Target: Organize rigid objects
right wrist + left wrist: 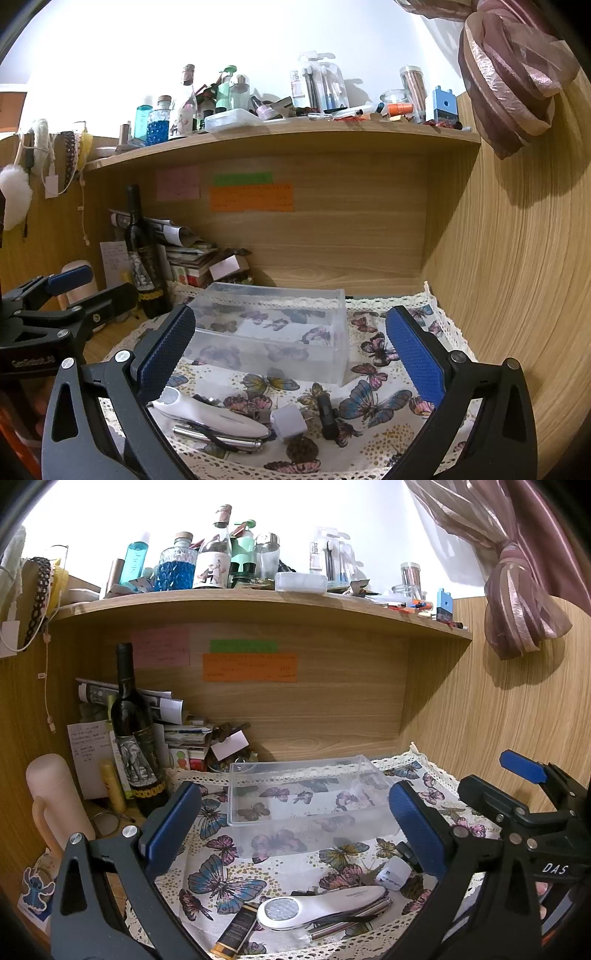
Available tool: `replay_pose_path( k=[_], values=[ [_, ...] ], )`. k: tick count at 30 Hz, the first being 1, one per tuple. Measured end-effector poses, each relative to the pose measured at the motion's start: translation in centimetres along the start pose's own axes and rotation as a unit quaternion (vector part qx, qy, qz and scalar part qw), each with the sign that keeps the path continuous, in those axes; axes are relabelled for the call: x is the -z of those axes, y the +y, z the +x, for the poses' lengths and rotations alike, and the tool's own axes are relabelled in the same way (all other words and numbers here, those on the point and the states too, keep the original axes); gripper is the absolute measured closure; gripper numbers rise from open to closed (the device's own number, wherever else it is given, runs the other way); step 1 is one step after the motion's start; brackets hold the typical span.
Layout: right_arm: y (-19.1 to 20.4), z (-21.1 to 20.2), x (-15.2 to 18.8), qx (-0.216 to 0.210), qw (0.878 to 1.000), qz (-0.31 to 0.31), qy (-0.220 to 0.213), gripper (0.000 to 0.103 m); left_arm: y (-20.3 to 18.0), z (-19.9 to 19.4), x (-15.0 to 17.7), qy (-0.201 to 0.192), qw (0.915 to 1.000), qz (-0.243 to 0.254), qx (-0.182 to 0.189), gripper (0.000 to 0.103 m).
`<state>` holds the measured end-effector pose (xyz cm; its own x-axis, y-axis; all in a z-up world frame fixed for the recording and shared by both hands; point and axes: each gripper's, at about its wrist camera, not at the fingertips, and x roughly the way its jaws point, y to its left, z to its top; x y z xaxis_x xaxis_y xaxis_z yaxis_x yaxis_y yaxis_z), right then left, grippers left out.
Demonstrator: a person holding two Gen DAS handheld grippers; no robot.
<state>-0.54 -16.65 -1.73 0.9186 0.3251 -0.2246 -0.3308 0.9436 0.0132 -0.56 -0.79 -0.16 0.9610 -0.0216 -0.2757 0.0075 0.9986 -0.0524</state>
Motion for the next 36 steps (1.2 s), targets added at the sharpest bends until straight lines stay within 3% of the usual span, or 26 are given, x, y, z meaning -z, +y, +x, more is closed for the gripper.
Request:
replay_pose_path(
  k=[31,34,35,36],
  values=[
    [-0.1,0.2,0.1,-0.02,1.0,0.003,0.0,0.0,-0.5,0.0,0.4,0.0,1.0,0.0,0.006,0.0],
    [-0.2,0.5,0.3,-0.016,1.0,0.0,0.0,0.01,0.1,0.0,0.4,0.002,0.9999,-0.006,0.009,0.002],
    [-0.4,0.7,0.4,-0.017,1.0,0.0,0.006,0.015,0.4,0.1,0.4,0.004,0.9999,-0.01,0.005,0.005],
    [-0.5,1.0,0.5,-0.017,1.0,0.001,0.011,0.017,0.7,0.2,0.4,0.008,0.9999,-0.012,-0.001,0.015]
  ],
)
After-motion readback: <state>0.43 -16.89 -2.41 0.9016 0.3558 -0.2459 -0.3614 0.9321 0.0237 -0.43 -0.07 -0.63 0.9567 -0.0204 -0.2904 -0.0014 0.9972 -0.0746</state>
